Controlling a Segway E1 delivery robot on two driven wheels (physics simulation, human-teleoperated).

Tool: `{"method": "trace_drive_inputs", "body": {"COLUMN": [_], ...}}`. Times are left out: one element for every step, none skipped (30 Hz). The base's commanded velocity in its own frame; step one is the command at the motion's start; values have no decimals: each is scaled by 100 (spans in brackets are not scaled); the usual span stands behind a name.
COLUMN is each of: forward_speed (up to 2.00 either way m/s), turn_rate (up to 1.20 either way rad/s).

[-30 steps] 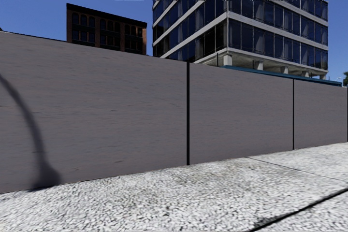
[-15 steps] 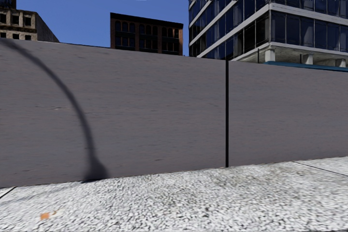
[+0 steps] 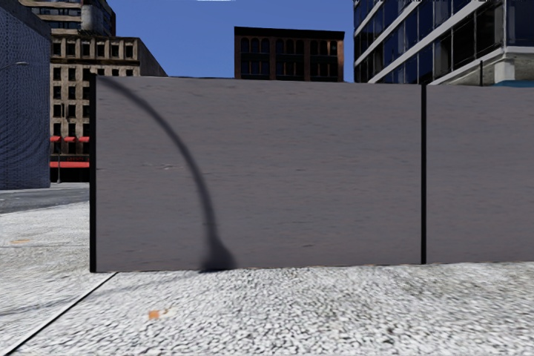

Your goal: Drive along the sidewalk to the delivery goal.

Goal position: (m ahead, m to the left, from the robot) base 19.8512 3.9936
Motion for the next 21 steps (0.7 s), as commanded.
{"method": "trace_drive_inputs", "body": {"forward_speed": [0,0,0,0,0,0,0,0,0,0,0,0,0,0,0,0,0,0,0,0,0], "turn_rate": [60,60,60,60,60,60,60,60,60,60,60,60,60,60,60,60,60,60,60,60,60]}}
